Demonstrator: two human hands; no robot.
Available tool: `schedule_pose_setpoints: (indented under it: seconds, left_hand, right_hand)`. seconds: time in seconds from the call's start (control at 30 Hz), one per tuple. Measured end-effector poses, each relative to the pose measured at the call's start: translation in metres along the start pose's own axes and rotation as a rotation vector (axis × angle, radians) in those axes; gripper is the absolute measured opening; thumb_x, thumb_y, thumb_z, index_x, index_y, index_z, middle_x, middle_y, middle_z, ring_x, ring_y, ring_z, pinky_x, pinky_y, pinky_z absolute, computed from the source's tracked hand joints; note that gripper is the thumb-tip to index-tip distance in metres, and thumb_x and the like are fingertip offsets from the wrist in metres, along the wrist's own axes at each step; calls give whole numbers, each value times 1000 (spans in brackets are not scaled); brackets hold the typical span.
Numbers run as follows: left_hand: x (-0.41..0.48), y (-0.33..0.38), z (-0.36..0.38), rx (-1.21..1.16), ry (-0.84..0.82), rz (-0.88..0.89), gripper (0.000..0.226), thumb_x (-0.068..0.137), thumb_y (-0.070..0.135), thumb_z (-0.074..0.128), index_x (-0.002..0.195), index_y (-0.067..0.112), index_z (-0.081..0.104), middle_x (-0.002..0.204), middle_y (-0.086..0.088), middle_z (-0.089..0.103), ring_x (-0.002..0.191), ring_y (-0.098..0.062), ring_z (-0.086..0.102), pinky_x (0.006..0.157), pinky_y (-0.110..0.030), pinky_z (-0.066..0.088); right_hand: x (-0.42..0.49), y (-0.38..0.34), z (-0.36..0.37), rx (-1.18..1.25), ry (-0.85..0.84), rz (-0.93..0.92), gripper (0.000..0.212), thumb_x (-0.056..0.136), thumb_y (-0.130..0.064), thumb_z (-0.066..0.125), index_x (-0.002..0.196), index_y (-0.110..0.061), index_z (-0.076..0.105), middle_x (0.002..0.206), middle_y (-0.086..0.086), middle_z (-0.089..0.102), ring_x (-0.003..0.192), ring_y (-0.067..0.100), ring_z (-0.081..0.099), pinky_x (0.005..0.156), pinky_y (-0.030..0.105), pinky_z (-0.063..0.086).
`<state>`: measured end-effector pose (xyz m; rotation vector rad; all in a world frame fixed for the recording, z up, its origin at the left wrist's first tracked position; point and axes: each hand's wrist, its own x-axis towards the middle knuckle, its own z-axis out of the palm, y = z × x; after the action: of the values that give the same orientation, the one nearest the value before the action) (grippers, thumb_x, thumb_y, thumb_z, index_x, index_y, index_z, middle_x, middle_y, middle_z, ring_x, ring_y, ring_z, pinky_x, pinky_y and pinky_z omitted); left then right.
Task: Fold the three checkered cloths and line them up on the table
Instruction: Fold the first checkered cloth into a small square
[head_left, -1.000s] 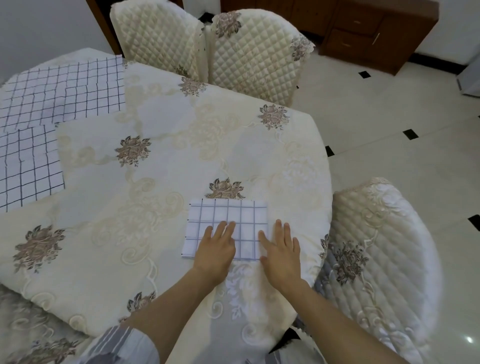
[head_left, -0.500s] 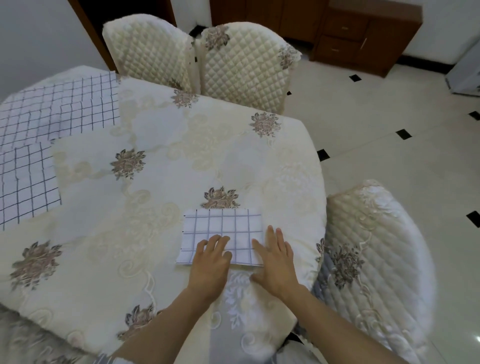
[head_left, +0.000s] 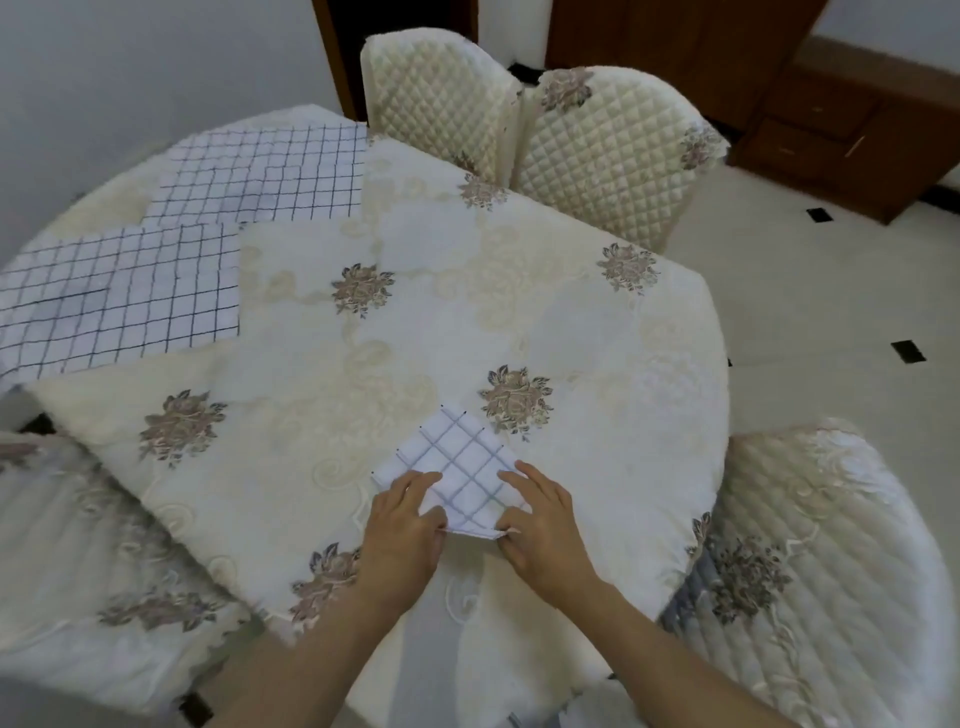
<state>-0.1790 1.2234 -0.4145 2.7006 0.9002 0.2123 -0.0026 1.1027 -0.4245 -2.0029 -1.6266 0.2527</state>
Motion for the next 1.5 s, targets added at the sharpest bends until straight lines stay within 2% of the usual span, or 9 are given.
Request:
schedule_pose_setpoints:
  seconds: [0.13, 0.27, 0.33, 0.5, 0.63, 1.07, 1.2, 1.37, 1.5]
  left_hand:
    - [-20, -11, 0, -40, 58, -148, 22, 58, 7, 81, 64, 19, 64, 126, -9, 61, 119, -34, 50, 70, -38, 46]
    - [-41, -25, 0, -104, 136, -159, 6, 70, 16, 64, 65, 20, 65, 128, -5, 60, 118, -33, 50, 72, -40, 47]
    - [-49, -34, 1, -136, 159, -163, 16, 75, 21, 52, 66, 20, 65, 131, -3, 58, 120, -31, 48, 74, -42, 48]
    - [-65, -53, 5, -282, 261, -169, 17, 72, 16, 51, 71, 19, 68, 134, -3, 57, 120, -30, 45, 80, -45, 47]
    - [-74, -62, 8, -365, 316, -131, 16, 74, 12, 55, 79, 25, 62, 137, -4, 55, 121, -34, 46, 89, -47, 44]
    - [-95, -74, 24, -377, 242, -242, 24, 66, 9, 80, 75, 29, 71, 138, 4, 54, 121, -28, 47, 86, -47, 46]
    - [-99, -73, 24, -346, 223, -282, 4, 72, 30, 69, 76, 32, 69, 135, 11, 53, 119, -22, 48, 81, -36, 40]
    - [-102, -70, 25, -300, 198, -370, 9, 75, 40, 62, 77, 34, 69, 130, 6, 58, 117, -19, 47, 80, -37, 41]
    - [-99, -67, 23, -292, 173, -448, 9, 71, 26, 72, 77, 34, 71, 131, 4, 57, 119, -20, 46, 83, -41, 42]
  right_hand:
    - [-4, -16, 15, 21, -47, -91, 5, 78, -27, 68, 78, -27, 62, 138, 0, 52, 141, 21, 33, 102, 36, 32]
    - [-7, -8, 18, 5, -100, -90, 30, 66, -17, 74, 94, -27, 67, 142, 5, 49, 140, 24, 36, 100, 38, 35]
    - [-8, -1, 16, -31, -157, -79, 43, 61, -15, 76, 100, -27, 67, 143, 7, 48, 140, 26, 35, 101, 37, 32]
    - [-7, 13, 12, -51, -234, -67, 61, 55, -10, 79, 109, -32, 61, 144, 11, 47, 137, 30, 34, 98, 36, 30]
    - [-2, 11, 12, -57, -272, -73, 53, 64, -21, 78, 111, -37, 58, 143, 14, 49, 133, 36, 42, 95, 43, 37]
    - [2, 10, 28, -15, -267, -29, 30, 77, -22, 71, 101, -39, 64, 142, 10, 50, 135, 34, 41, 93, 40, 34]
    - [7, 7, 27, 26, -231, -46, 40, 73, -15, 76, 99, -40, 59, 137, 12, 55, 130, 37, 47, 88, 47, 43]
    - [10, 10, 33, 39, -235, 21, 40, 69, -11, 81, 92, -40, 65, 141, 8, 52, 134, 35, 42, 89, 46, 39]
    - [12, 9, 38, 39, -183, 125, 8, 80, -22, 68, 76, -29, 70, 148, 1, 44, 142, 27, 30, 95, 46, 34]
